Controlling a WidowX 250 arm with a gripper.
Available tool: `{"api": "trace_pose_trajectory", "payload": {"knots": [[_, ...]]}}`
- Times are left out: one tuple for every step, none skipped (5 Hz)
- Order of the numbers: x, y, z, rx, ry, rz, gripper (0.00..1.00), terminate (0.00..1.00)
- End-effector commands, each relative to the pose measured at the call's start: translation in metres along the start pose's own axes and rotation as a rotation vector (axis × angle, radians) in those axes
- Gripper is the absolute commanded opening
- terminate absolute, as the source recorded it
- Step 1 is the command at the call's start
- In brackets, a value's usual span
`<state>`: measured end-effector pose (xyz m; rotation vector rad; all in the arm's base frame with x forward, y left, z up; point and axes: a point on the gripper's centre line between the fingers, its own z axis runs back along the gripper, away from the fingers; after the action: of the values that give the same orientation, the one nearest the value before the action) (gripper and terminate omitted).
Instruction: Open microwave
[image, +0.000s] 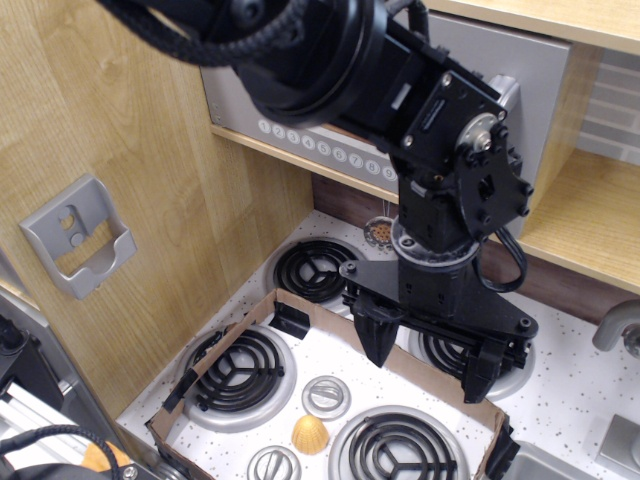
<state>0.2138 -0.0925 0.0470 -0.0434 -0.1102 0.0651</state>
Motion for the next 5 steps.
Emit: {"api": "trace_pose_trajectory", "payload": {"knots": [[0.0,0.0,0.0,0.0,0.0,0.0,1.0,0.0],[0.015,0.001,0.012,0.032,-0.065,-0.008,1.0,0.0],[0.033,0.006,0.024,0.071,-0.094,-0.05,1.0,0.0],[0.051,0.007,0.037,0.113,-0.148,-0.042,1.0,0.0],[0.074,0.013,0.051,0.117,-0.197,-0.053,1.0,0.0]]}}
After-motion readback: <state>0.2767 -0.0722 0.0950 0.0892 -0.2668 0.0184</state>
